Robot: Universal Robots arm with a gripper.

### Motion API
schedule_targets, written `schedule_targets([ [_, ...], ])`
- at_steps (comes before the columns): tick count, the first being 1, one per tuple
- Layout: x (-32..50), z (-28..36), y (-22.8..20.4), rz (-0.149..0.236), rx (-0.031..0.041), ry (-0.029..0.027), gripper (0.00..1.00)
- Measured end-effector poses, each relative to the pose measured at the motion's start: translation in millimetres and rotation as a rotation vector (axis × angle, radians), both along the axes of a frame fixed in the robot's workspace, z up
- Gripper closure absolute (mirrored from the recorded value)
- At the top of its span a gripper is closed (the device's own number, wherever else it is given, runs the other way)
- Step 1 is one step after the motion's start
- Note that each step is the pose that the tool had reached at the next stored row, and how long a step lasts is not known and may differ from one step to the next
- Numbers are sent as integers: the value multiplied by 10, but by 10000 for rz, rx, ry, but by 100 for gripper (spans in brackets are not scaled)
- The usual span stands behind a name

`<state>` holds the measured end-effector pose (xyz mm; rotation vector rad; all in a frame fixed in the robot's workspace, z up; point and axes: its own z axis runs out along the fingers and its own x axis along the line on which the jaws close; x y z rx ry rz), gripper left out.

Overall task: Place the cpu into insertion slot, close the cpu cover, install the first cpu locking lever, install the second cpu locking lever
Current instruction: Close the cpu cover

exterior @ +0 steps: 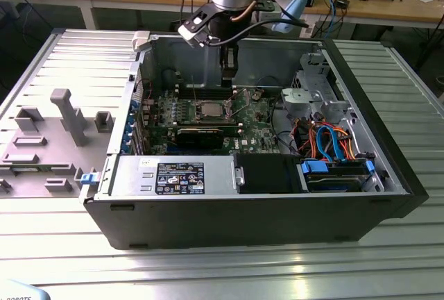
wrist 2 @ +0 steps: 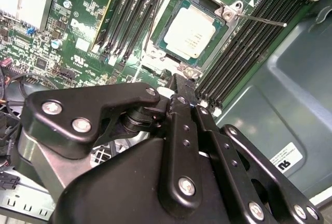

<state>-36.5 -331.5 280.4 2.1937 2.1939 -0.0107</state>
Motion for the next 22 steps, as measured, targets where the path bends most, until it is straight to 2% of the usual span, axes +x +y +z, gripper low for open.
schedule_targets([
  [22, 79, 0, 0, 1, 0, 0, 89],
])
